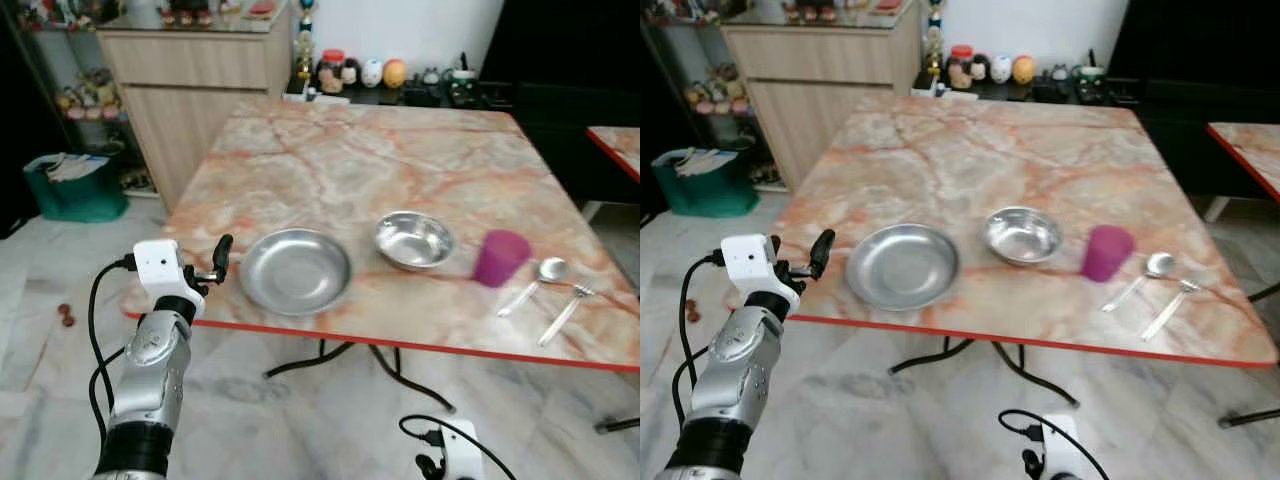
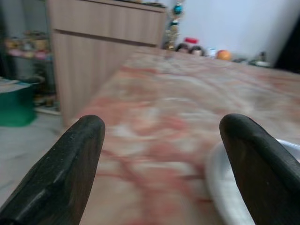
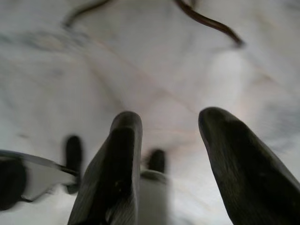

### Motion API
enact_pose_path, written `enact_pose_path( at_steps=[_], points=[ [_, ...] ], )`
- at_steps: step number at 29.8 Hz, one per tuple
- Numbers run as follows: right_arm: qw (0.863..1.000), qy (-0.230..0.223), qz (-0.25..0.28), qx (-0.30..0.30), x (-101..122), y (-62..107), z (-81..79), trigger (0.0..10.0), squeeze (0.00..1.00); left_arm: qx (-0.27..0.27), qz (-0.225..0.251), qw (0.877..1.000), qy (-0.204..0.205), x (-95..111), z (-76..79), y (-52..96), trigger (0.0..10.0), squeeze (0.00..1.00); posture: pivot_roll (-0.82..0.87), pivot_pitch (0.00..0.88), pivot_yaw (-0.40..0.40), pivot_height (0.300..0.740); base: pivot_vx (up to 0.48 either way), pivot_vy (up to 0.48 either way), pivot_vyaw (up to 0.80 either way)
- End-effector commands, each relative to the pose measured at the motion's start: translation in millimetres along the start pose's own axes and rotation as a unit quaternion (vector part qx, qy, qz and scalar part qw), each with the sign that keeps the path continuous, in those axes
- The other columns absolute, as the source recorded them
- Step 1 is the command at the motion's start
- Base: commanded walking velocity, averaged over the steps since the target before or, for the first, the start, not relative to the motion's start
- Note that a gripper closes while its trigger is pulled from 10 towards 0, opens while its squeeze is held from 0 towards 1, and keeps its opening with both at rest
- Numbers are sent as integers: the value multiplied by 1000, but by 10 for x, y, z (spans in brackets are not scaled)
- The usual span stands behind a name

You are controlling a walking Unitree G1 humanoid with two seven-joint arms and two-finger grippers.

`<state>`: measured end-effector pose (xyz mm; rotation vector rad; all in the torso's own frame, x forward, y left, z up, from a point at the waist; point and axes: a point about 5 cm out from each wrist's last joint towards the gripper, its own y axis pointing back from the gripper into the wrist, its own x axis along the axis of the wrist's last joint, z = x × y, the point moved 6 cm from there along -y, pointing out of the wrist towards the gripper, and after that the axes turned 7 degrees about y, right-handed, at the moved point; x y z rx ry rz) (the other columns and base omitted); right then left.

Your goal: Setting the table

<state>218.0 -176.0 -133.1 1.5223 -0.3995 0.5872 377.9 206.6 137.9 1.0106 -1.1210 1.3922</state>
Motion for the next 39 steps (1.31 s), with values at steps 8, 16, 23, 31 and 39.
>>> enact_pose_path(
  at_steps=[8,16,23,31,39],
  points=[
    [1000,3,-7,-7,-70,22,73,10000,0,-22,-2,1000,2,-4,135,-17,10000,0,-30,0,-9,732,0,0,0],
    [1000,-1,-7,-11,-84,27,90,10000,0,-37,2,999,2,18,198,-21,10000,0,-31,0,-5,732,0,0,0],
    [1000,-2,-8,-14,-100,32,105,10000,0,-43,-2,999,0,-3,229,-17,10000,0,-35,0,0,732,0,0,0],
    [1000,-5,-6,-14,-89,29,91,10000,0,-53,-5,999,-3,-12,263,-20,10000,0,-37,0,5,732,0,0,0],
    [1000,-5,-1,-14,-54,22,83,10000,0,-53,-4,999,-2,-7,264,-21,10000,0,-34,0,2,732,31,0,0]
  ],
)
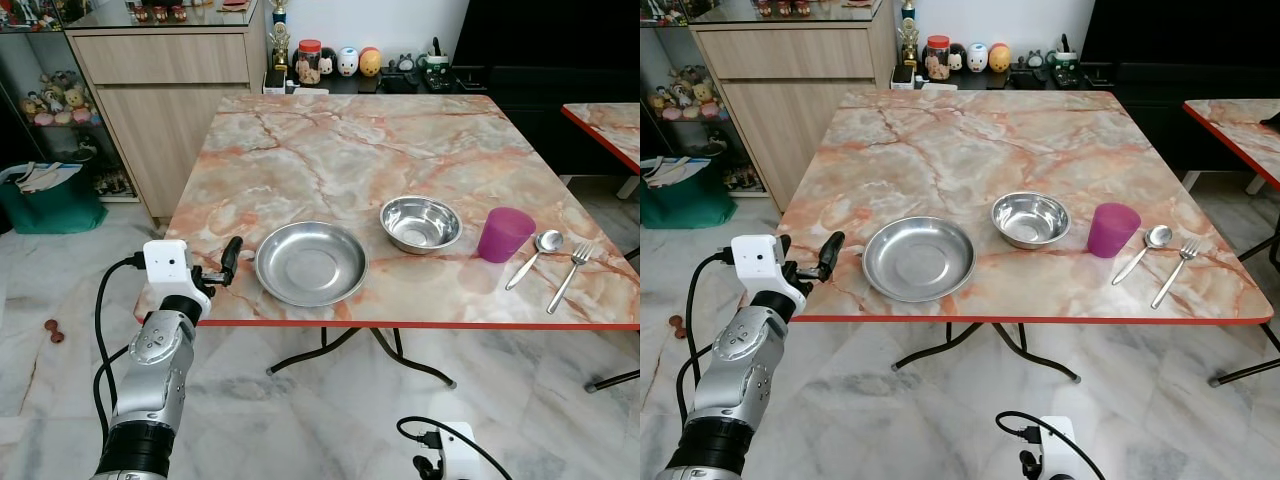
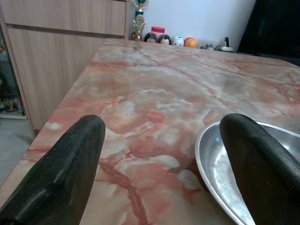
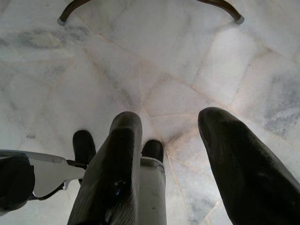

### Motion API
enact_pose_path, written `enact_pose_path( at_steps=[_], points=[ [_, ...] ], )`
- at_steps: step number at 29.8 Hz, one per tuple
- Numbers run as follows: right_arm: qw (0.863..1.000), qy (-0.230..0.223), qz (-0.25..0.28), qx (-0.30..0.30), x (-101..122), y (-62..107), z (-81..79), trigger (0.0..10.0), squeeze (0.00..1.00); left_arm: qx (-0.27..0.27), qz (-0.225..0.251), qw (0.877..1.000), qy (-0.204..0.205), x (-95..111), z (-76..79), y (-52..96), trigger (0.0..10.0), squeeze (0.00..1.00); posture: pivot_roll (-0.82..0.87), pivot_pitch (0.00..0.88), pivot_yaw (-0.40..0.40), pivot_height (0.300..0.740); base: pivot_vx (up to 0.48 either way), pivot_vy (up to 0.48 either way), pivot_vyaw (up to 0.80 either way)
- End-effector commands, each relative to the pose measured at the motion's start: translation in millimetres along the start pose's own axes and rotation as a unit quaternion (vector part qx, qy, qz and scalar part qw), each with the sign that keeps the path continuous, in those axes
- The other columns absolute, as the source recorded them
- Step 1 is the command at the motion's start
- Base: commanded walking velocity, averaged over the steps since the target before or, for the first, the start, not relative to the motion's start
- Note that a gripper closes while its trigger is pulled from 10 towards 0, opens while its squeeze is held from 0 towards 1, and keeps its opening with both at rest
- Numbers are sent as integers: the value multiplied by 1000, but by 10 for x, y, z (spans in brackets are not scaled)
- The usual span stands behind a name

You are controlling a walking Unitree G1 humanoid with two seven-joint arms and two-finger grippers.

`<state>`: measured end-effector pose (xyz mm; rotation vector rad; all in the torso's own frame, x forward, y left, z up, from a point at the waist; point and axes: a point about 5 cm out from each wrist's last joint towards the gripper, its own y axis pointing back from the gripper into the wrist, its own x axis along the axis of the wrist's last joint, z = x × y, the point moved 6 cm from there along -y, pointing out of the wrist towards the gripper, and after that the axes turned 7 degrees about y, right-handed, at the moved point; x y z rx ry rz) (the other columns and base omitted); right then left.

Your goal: Setting the table

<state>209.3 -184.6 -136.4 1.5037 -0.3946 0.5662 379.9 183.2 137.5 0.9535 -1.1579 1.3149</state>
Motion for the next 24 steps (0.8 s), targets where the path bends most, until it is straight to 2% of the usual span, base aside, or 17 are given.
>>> enact_pose_path(
  at_steps=[1,15,24],
  points=[
    [1000,-4,7,-2,49,-6,9,10000,0,-8,6,1000,-3,48,34,-9,10000,0,-34,0,2,732,251,0,0],
    [1000,-2,10,-1,80,-14,-13,10000,0,-6,4,1000,-9,36,35,-9,10000,0,-34,0,-1,732,260,0,0],
    [1000,-2,8,-1,65,-14,-28,10000,0,-6,-6,1000,-13,13,24,-3,10000,0,-30,0,-1,732,0,0,0]
  ],
)
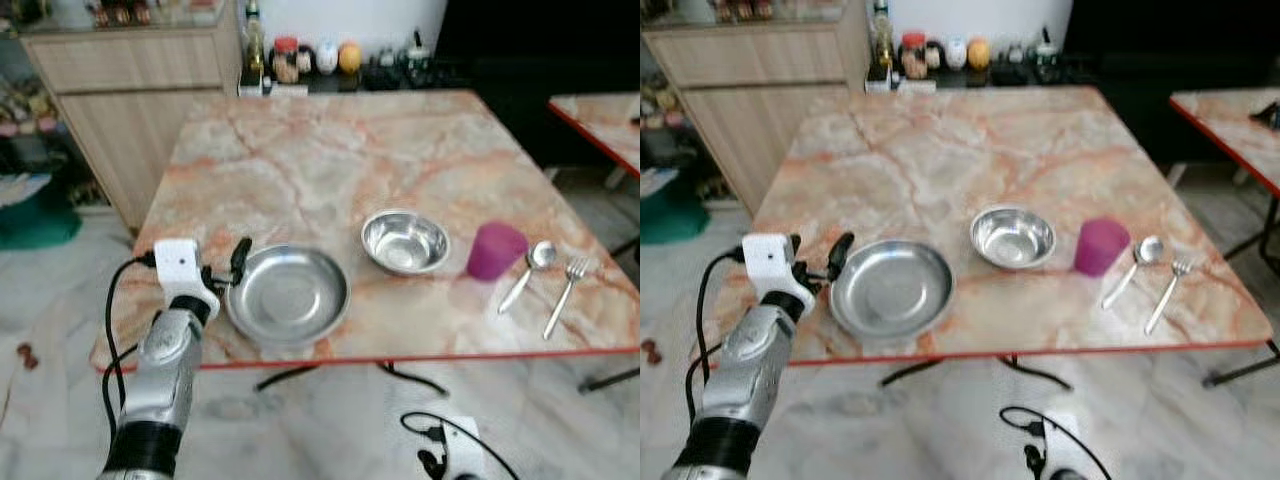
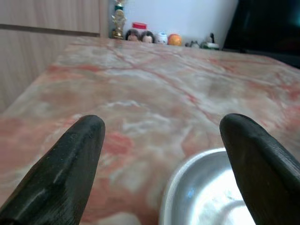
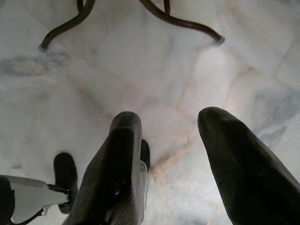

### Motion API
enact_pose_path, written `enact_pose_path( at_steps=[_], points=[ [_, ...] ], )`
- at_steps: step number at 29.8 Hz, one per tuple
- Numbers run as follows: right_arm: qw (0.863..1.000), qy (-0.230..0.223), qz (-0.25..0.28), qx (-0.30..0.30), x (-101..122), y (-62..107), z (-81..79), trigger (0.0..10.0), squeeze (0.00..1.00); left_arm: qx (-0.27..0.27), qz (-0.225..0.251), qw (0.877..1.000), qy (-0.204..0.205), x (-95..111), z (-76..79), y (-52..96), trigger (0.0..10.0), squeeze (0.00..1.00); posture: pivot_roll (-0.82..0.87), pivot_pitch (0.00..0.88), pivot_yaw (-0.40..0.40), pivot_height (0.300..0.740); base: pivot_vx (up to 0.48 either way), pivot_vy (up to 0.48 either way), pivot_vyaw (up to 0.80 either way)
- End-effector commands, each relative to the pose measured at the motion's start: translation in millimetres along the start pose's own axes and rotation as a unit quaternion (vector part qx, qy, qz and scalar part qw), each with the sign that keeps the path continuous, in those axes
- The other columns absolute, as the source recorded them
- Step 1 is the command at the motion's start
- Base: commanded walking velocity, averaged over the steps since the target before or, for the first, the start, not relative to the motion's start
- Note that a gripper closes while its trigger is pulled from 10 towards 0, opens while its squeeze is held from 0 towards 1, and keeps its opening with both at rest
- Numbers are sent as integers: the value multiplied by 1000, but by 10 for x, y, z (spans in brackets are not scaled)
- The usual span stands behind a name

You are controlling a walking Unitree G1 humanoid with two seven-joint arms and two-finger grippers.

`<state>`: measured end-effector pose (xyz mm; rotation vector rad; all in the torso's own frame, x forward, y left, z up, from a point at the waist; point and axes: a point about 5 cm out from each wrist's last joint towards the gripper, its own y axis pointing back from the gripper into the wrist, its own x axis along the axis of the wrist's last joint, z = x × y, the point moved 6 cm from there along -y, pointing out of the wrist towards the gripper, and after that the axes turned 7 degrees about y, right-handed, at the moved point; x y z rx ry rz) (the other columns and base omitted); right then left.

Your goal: Setting the table

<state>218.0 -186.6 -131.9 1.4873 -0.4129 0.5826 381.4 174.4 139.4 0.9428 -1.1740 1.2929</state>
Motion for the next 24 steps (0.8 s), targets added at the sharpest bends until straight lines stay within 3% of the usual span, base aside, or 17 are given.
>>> enact_pose_path(
  at_steps=[1,3,7,8,10,11,14,15,20,24],
  points=[
    [1000,-4,-4,6,-31,0,-53,10000,0,-3,-12,1000,-16,-5,-44,29,10000,0,-30,0,-1,732,0,0,0],
    [1000,-4,-5,5,-36,2,-44,10000,0,-9,-20,999,-30,-26,-28,43,10000,0,-29,0,3,732,0,0,0],
    [1000,-6,-6,2,-50,8,-11,10000,0,-22,-36,999,-16,-63,-9,96,10000,0,-27,0,6,732,0,0,0],
    [1000,-7,-7,2,-56,9,-4,10000,0,-31,-45,998,-15,-87,11,125,10000,635,-22,0,5,732,0,0,0],
    [1000,-7,-8,2,-57,9,-3,10000,0,-36,-50,998,-17,-99,20,135,10000,635,-21,0,5,732,0,0,0],
    [1000,-6,-8,2,-56,9,-6,10000,0,-39,-58,997,-16,-122,25,145,10000,1000,-19,0,6,732,0,0,0],
    [1000,-6,-7,5,-43,2,-53,10000,0,-40,-86,995,-7,-201,29,163,10000,1000,-16,0,6,732,0,0,0],
    [1000,-8,-5,9,-26,-6,-103,10000,0,-29,-98,995,-14,-259,-5,159,10000,0,-12,0,6,732,0,0,0],
    [1000,-18,0,7,12,-18,-157,10000,0,-6,-115,993,-16,-348,-74,142,10000,0,-14,0,7,732,0,0,0],
    [999,-31,5,-9,42,-17,-73,10000,0,-4,-135,991,-3,-401,-65,127,10000,0,-21,0,13,732,0,0,0]
  ],
)
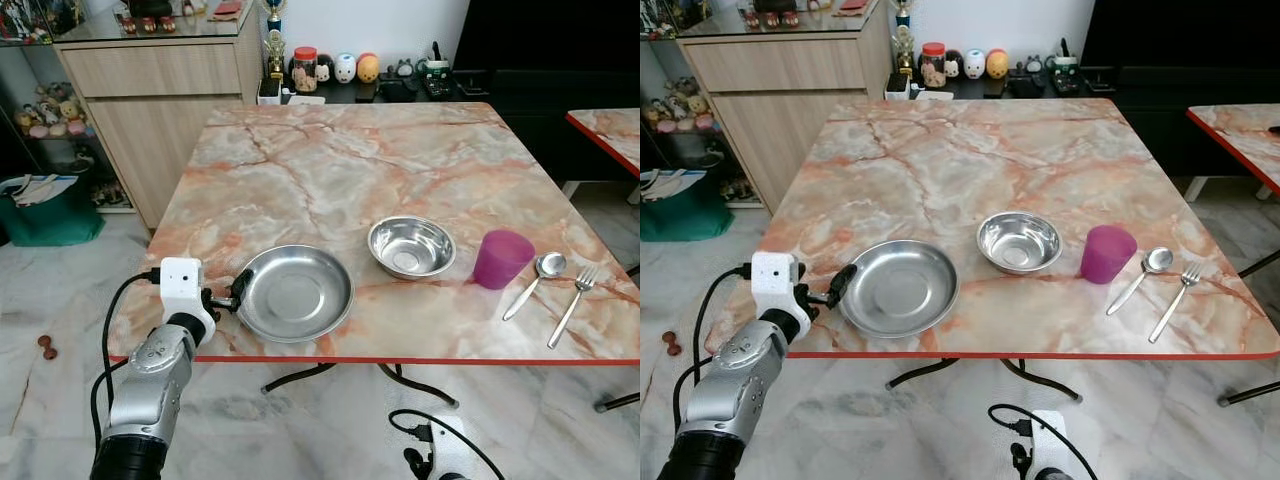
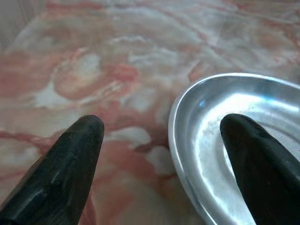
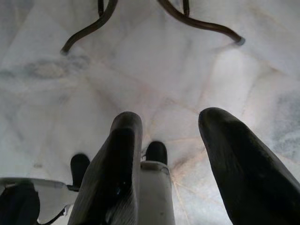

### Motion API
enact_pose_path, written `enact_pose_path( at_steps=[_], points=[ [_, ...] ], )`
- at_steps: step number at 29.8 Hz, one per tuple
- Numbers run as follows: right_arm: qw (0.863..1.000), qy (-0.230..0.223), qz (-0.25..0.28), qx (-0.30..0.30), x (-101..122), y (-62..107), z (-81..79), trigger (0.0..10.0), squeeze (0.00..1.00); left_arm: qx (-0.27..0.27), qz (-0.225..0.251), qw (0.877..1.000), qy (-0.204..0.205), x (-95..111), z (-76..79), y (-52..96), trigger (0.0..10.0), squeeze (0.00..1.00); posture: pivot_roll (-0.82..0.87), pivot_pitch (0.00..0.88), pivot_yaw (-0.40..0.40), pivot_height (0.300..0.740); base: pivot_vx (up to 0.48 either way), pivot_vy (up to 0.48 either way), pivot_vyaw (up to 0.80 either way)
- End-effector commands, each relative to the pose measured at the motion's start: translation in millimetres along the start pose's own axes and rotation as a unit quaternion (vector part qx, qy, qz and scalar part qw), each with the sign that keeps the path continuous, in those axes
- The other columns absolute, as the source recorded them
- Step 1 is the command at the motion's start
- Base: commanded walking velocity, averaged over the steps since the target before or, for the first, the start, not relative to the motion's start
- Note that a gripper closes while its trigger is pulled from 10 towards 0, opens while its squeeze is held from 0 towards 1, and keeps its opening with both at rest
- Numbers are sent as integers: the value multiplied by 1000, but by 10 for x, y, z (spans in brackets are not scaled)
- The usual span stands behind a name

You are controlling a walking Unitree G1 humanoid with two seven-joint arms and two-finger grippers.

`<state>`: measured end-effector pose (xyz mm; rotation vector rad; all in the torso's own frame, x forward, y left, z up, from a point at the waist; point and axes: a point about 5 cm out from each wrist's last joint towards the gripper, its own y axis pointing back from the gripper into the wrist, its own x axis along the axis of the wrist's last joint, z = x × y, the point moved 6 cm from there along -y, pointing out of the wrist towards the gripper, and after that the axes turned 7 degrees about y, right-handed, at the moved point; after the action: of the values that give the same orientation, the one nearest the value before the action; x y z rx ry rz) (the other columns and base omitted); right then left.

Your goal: Setting the table

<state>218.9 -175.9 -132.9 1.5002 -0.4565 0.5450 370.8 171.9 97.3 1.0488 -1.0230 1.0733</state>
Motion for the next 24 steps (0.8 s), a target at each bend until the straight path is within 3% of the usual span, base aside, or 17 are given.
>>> enact_pose_path(
  at_steps=[1,3,9,19,24],
  points=[
    [1000,-3,4,-8,29,2,74,10000,0,7,-13,1000,-5,-15,-31,-23,10000,0,-18,0,12,732,0,0,0],
    [1000,-2,5,-12,25,13,155,10000,0,21,-30,999,10,-86,-81,-35,10000,0,-23,0,13,732,0,0,0],
    [1000,-6,9,-16,35,18,201,10000,0,20,-37,998,37,-119,-70,-52,10000,0,-25,0,17,732,0,0,0],
    [1000,0,20,-6,138,-8,98,10000,0,7,-61,998,27,-214,-28,-62,10000,0,-27,0,17,732,0,0,0],
    [1000,1,21,-5,149,-11,88,10000,0,-19,-71,997,13,-260,69,-68,10000,0,-32,0,17,732,0,0,0]
  ],
)
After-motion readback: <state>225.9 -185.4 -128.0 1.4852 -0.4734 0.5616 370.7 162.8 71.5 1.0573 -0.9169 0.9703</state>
